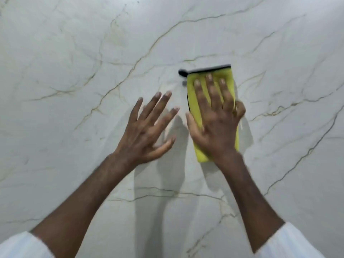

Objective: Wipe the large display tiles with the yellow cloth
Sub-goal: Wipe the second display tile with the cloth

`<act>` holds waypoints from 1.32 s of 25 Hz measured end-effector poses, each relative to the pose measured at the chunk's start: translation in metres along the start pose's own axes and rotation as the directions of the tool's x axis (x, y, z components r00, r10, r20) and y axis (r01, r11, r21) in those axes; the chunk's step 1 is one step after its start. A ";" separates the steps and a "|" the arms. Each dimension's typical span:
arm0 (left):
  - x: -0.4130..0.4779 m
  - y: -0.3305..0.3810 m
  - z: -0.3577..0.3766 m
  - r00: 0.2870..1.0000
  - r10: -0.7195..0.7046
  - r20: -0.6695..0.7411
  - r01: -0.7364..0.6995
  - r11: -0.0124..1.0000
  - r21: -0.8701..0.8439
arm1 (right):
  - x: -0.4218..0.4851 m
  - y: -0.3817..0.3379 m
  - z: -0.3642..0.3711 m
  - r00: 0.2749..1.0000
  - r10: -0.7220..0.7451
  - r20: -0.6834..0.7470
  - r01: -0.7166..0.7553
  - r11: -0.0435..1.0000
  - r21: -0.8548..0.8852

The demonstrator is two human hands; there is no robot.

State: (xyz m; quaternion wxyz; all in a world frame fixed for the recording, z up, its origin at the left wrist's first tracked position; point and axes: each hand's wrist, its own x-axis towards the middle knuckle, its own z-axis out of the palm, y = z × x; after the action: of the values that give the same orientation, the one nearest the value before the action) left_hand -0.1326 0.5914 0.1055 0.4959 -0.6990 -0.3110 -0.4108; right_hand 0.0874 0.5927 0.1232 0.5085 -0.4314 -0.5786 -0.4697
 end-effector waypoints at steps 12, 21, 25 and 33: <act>-0.155 0.019 0.045 0.999 0.010 0.051 -0.012 0.998 0.057 | -0.065 -0.026 -0.001 0.997 0.074 0.016 -0.074 0.997 0.031; -0.152 0.019 0.034 0.996 0.013 0.086 -0.009 0.999 -0.053 | -0.334 -0.059 0.003 0.973 0.028 0.231 -0.012 0.997 -0.073; -0.196 0.024 0.017 0.995 0.025 0.099 -0.014 0.994 -0.109 | -0.296 -0.063 0.001 0.975 0.042 0.218 -0.042 0.999 -0.004; -0.255 0.019 0.046 0.995 0.004 0.098 -0.007 0.999 0.038 | -0.253 -0.083 0.019 0.989 0.129 0.071 -0.131 0.991 0.022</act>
State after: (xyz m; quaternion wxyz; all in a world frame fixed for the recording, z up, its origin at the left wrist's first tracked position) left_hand -0.2239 0.6221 -0.1362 0.4944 -0.7096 -0.3408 -0.3686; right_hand 0.0310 0.5905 -0.1376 0.5235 -0.4774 -0.5728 -0.4122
